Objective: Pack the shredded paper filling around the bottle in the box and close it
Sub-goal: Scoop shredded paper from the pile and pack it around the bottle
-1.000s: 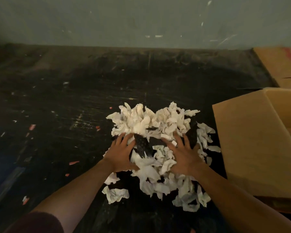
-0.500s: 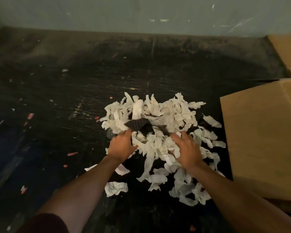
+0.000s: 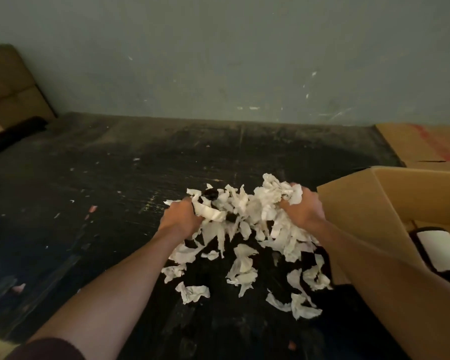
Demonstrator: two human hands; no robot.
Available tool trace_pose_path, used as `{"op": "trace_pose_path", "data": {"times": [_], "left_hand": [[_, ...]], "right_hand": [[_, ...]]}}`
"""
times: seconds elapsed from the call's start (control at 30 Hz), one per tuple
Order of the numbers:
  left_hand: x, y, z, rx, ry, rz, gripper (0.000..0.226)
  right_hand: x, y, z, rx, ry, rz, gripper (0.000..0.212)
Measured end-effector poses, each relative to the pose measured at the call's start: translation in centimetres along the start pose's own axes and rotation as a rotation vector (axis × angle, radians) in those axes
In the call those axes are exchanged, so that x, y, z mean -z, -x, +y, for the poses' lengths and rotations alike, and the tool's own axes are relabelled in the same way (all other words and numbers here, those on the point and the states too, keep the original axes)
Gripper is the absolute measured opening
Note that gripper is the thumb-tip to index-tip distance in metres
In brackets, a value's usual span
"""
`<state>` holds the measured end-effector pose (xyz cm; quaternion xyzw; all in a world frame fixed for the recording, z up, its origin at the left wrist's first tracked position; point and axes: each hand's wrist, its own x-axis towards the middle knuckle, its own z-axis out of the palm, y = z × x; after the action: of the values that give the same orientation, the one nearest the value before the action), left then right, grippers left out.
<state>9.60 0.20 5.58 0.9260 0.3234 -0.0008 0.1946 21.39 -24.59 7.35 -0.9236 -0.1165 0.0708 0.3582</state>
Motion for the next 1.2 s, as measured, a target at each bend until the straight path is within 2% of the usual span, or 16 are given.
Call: {"op": "trace_pose_path", "data": {"times": [0.3, 0.37, 0.6, 0.73, 0.87, 1.07, 1.2], "left_hand": [[7.2, 7.9, 3.3, -0.045, 0.088, 0.199, 0.038], [7.8, 9.3, 4.7, -0.065, 0.107, 0.215, 0.037], [7.9, 12.2, 11.1, -0.156, 0.136, 0.231, 0.032], [7.1, 12.7, 16.6, -0.225, 0.158, 0.221, 0.026], [5.5, 12.7, 23.8, -0.286, 0.166, 0.229, 0.024], [0.7, 13.0, 36.6, -0.382, 0.182, 0.182, 0.020], [-4.5, 13.4, 43.8, -0.423, 0.162, 0.098, 0.028]], "right_hand": [[10.2, 6.7, -3.7, 0.093, -0.069, 0.193, 0.051], [11.9, 7.5, -3.4, 0.099, -0.070, 0.225, 0.049], [18.5, 8.7, 0.8, 0.013, -0.095, 0.317, 0.059], [22.8, 8.2, 4.6, -0.067, -0.113, 0.359, 0.067], [27.3, 6.8, 9.3, -0.072, -0.078, 0.374, 0.065], [33.9, 4.1, 16.6, -0.093, -0.068, 0.329, 0.071], [35.8, 2.4, 21.8, -0.115, -0.026, 0.252, 0.068]]}}
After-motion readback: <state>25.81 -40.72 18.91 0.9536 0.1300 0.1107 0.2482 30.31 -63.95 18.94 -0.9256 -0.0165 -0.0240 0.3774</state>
